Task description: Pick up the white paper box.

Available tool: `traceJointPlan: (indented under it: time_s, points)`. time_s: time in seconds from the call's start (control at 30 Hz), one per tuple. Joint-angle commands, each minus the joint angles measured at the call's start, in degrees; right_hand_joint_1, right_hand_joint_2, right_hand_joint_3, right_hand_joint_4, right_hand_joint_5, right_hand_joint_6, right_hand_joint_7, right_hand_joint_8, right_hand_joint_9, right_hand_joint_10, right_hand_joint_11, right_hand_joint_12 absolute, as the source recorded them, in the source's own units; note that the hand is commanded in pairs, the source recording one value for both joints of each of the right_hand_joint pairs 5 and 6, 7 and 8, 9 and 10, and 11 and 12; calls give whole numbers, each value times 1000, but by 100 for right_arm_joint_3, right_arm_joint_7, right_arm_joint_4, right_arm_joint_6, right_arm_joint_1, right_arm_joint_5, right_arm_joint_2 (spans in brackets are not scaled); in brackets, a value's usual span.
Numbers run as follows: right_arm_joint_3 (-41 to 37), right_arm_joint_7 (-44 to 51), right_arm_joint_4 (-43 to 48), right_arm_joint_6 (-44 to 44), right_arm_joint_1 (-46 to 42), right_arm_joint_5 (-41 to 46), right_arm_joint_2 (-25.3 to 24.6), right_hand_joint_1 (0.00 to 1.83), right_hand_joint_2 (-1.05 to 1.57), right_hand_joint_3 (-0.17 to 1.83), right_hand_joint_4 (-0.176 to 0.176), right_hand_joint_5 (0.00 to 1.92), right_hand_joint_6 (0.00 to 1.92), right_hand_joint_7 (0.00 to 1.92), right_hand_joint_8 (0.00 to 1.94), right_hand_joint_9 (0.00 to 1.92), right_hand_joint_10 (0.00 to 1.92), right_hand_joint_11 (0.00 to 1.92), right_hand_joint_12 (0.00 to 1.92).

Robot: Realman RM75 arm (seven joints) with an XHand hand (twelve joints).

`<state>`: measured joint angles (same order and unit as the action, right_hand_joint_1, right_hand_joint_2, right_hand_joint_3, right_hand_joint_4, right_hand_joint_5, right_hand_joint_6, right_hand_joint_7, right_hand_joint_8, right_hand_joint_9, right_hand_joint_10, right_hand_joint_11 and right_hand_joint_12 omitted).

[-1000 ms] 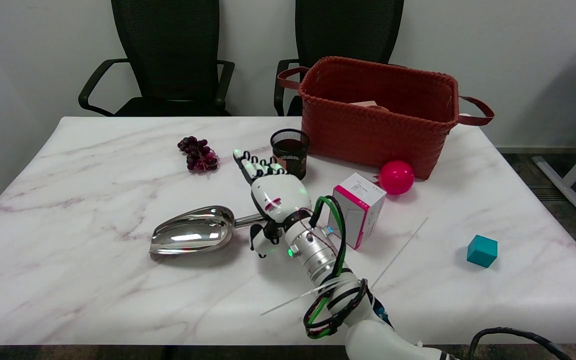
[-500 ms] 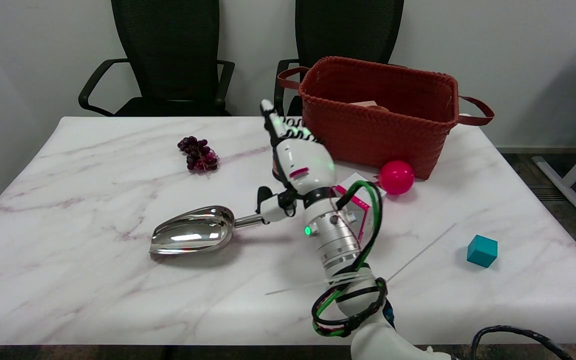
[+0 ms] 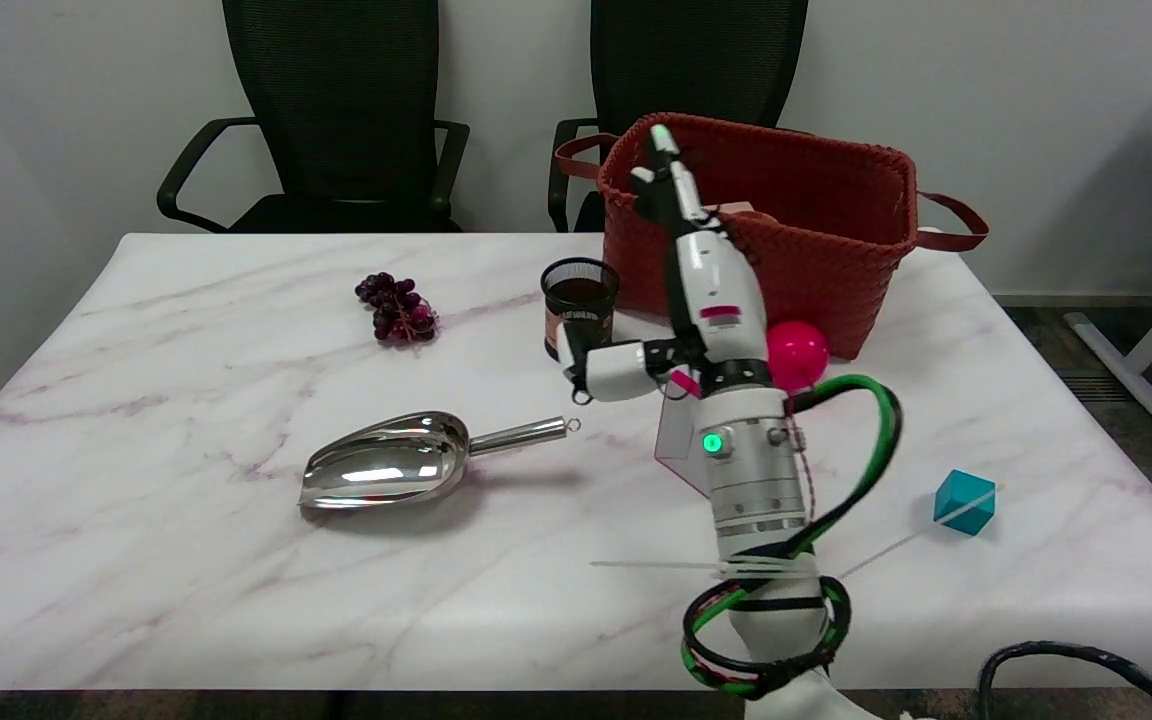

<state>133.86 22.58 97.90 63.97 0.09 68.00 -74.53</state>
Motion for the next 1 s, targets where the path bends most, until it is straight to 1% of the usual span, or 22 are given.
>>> traceJointPlan:
  time_s: [0.03, 0.17, 0.23, 0.27, 0.33, 0.37, 0.43, 0.47, 0.5, 0.53, 0.57, 0.6, 0.67, 0.83, 1.0]
  points:
    - [435, -2153, 418, 2139, -812, 55, 813, 1272, 110, 1236, 0, 40, 40, 331, 331, 410, 410, 305, 305]
    - [241, -3090, 215, 2227, -1150, 204, 894, 1258, 41, 1216, 0, 0, 0, 309, 309, 357, 357, 298, 298]
    - [184, -3534, 107, 2219, -1277, 260, 1005, 1250, 28, 1118, 0, 0, 0, 289, 289, 317, 317, 283, 283]
    - [174, -3630, 74, 2219, -1312, 279, 1061, 1245, 25, 1003, 0, 0, 0, 261, 261, 275, 275, 245, 245]
    - [170, -3708, 41, 2209, -1389, 385, 1185, 1231, 16, 676, 0, 0, 0, 178, 178, 143, 143, 59, 59]
    - [175, -3708, 41, 2203, -1416, 443, 1235, 1218, -6, 478, 0, 0, 0, 114, 114, 98, 98, 0, 0]
    - [173, -3687, 11, 2187, -1485, 577, 1328, 1197, -52, 254, 0, 0, 0, 0, 0, 24, 24, 0, 0]
    - [170, -3684, -7, 2187, -1502, 629, 1353, 1189, -66, 171, 0, 0, 0, 0, 0, 7, 7, 0, 0]
    - [170, -3679, -41, 2198, -1510, 688, 1370, 1182, -71, 40, 0, 0, 0, 0, 0, 1, 1, 0, 0]
    - [155, -3676, -85, 2224, -1512, 750, 1381, 1172, -79, -134, 0, 0, 0, 0, 0, 0, 0, 0, 0]
    - [137, -3691, -127, 2240, -1512, 782, 1383, 1166, -86, -170, 0, 0, 0, 0, 0, 0, 0, 0, 0]
    - [721, -3817, 564, 2711, -1634, 1016, 1365, 1160, -93, -175, 0, 0, 0, 0, 0, 0, 0, 0, 0]
    - [53, -3714, -302, 2259, -1513, 888, 1370, 1154, -102, -175, 0, 0, 0, 0, 0, 0, 0, 0, 0]
    - [-74, -3777, -533, 2230, -1466, 1131, 1367, 1151, -113, -175, 0, 0, 0, 0, 0, 0, 0, 0, 0]
    - [-85, -4080, -763, 2211, -1350, 1261, 1399, 1145, -106, -175, 0, 0, 0, 0, 0, 0, 0, 0, 0]
